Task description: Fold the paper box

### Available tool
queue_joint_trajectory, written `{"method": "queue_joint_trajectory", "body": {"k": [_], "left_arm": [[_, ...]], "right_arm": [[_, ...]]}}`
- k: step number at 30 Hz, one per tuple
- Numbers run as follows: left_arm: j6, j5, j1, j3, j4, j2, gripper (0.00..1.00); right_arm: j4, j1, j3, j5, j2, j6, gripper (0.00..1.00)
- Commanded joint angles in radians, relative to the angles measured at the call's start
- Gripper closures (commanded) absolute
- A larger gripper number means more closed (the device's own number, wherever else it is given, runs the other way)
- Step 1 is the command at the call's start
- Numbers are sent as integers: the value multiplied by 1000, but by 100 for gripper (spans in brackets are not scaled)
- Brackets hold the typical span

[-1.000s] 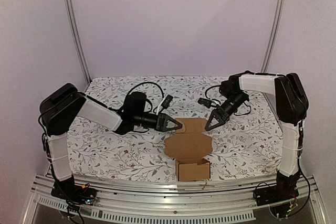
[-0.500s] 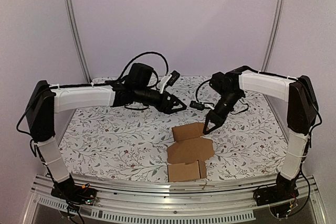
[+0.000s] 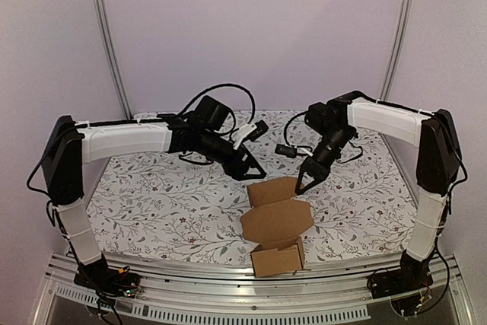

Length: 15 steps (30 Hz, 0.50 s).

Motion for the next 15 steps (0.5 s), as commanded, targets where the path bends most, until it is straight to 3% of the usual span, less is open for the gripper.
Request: {"method": "queue_joint_trajectory", "body": {"k": [1, 5, 15], "left_arm": [[24, 38, -21, -1, 28, 66, 38], [30, 89, -27, 31, 35, 120, 45], [10, 260, -26, 30, 60, 171, 79]], "right_arm": [[-38, 4, 26, -61, -9, -33, 99], [-61, 5, 37, -90, 13, -57, 98], [-33, 5, 48, -76, 55, -29, 98]]}}
